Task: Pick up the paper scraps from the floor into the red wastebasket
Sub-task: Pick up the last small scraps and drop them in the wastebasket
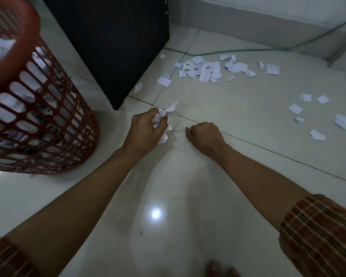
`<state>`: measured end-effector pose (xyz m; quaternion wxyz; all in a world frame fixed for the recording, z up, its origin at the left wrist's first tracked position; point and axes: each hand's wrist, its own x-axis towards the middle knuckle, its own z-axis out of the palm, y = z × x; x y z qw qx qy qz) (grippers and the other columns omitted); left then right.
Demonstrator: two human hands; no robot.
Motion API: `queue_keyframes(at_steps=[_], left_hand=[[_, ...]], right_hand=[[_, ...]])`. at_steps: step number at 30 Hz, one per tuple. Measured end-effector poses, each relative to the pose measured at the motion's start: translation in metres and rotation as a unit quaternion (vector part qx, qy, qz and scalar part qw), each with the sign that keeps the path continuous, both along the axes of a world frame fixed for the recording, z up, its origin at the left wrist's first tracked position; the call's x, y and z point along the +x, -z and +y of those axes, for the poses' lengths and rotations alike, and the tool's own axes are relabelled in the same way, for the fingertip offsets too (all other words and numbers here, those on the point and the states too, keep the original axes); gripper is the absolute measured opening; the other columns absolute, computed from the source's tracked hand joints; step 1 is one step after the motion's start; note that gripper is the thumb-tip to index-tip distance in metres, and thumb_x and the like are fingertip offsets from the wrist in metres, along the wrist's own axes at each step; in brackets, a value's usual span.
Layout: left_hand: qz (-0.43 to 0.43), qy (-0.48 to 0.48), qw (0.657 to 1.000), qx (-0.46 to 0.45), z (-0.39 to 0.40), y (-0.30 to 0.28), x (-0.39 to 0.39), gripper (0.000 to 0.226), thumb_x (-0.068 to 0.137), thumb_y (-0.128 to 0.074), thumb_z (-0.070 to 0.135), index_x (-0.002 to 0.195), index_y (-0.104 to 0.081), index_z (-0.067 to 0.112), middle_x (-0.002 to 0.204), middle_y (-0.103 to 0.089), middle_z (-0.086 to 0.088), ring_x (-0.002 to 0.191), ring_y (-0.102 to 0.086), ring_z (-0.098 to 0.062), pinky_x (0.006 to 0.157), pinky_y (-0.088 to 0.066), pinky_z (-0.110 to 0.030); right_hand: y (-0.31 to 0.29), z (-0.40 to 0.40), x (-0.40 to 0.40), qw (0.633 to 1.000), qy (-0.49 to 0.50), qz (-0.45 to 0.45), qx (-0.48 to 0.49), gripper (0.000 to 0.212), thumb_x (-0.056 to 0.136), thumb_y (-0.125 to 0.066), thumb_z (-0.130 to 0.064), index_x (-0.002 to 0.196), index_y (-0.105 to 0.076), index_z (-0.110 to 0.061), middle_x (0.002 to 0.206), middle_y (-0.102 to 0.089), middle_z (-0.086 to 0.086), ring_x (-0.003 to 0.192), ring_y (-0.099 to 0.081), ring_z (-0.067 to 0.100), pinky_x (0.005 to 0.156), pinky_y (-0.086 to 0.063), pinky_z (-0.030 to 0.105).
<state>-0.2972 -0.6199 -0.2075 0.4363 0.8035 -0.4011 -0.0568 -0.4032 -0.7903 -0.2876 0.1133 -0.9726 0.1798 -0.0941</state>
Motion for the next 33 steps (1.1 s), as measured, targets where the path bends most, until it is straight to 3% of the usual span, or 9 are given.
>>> queue_keyframes(at_steps=[2,9,12,17,20,22,24,30,33], left_hand=[[-0.009,0.003,1.000,-0.011,0.000,-0.015,-0.003,0.027,0.095,-0.058,0.019,0.076,-0.056,0.000,0.069,-0.060,-0.013,0.064,-0.058,-0.019,0.061,-0.046,-0.030],[-0.079,0.049,0.994,-0.055,0.005,-0.082,0.008,0.025,0.093,-0.060,0.016,0.071,-0.050,0.012,0.067,-0.057,-0.002,0.060,-0.055,-0.012,0.054,-0.045,-0.018],[-0.101,0.084,0.990,-0.048,0.002,-0.115,0.013,0.026,0.094,-0.058,0.018,0.081,-0.060,-0.004,0.072,-0.064,-0.013,0.060,-0.061,-0.020,0.057,-0.049,-0.030],[-0.135,0.152,0.979,-0.032,0.011,-0.169,0.028,0.023,0.094,-0.058,0.019,0.082,-0.064,0.001,0.071,-0.064,-0.007,0.061,-0.060,-0.016,0.057,-0.048,-0.029],[-0.165,0.201,0.965,0.007,0.026,-0.196,0.044,0.019,0.094,-0.057,0.021,0.087,-0.066,0.005,0.074,-0.065,-0.004,0.063,-0.061,-0.014,0.058,-0.050,-0.033],[-0.222,0.246,0.942,0.043,0.040,-0.217,0.056,0.014,0.093,-0.058,0.020,0.087,-0.065,0.009,0.075,-0.064,-0.001,0.063,-0.058,-0.013,0.060,-0.049,-0.035],[-0.268,0.276,0.919,0.084,0.061,-0.243,0.076,0.011,0.093,-0.058,0.021,0.089,-0.064,0.013,0.076,-0.061,0.002,0.064,-0.056,-0.011,0.060,-0.049,-0.032],[-0.290,0.200,0.933,0.073,0.129,-0.278,0.144,0.016,0.094,-0.057,0.025,0.087,-0.063,0.012,0.075,-0.060,0.002,0.063,-0.058,-0.010,0.057,-0.048,-0.024],[-0.293,0.138,0.941,0.095,0.169,-0.265,0.184,0.011,0.092,-0.061,0.021,0.090,-0.066,0.011,0.079,-0.065,-0.002,0.066,-0.060,-0.014,0.061,-0.048,-0.028]], right_hand=[[-0.009,-0.004,0.000,0.999,0.044,-0.005,0.029,0.043,0.093,-0.051,-0.022,0.056,-0.056,0.000,0.059,-0.058,0.025,0.054,-0.057,0.041,0.054,-0.041,0.035],[-0.111,0.007,0.019,0.968,0.077,-0.198,0.134,0.046,0.085,-0.049,-0.021,0.042,-0.032,-0.016,0.038,-0.036,0.005,0.038,-0.038,0.017,0.048,-0.030,0.031],[-0.150,0.013,0.024,0.955,0.046,-0.256,0.141,0.052,0.081,-0.052,-0.011,0.044,-0.021,-0.030,0.036,-0.021,-0.011,0.036,-0.036,0.009,0.043,-0.024,0.013],[-0.193,0.024,0.034,0.958,0.029,-0.260,0.117,0.041,0.081,-0.047,-0.028,0.044,-0.036,-0.011,0.040,-0.035,-0.002,0.039,-0.027,0.009,0.046,-0.018,0.019],[-0.219,0.032,0.046,0.960,0.021,-0.262,0.100,0.038,0.080,-0.060,-0.015,0.046,-0.047,-0.005,0.044,-0.038,-0.002,0.040,-0.033,0.011,0.045,-0.022,0.016],[-0.241,0.041,0.059,0.960,0.023,-0.261,0.104,0.032,0.079,-0.060,-0.007,0.048,-0.051,-0.013,0.047,-0.039,-0.009,0.044,-0.037,0.005,0.048,-0.021,0.013],[-0.265,0.057,0.078,0.946,0.007,-0.305,0.108,0.049,0.081,-0.057,-0.011,0.043,-0.035,-0.031,0.043,-0.029,-0.019,0.037,-0.034,0.005,0.047,-0.017,0.012],[-0.298,0.102,0.124,0.930,0.010,-0.330,0.159,0.054,0.087,-0.061,-0.005,0.040,-0.035,-0.016,0.033,-0.029,-0.005,0.037,-0.038,0.007,0.042,-0.025,0.012],[-0.305,0.129,0.153,0.936,-0.016,-0.315,0.158,0.059,0.086,-0.060,-0.005,0.039,-0.029,-0.022,0.034,-0.035,-0.008,0.036,-0.037,0.007,0.042,-0.024,0.012]])
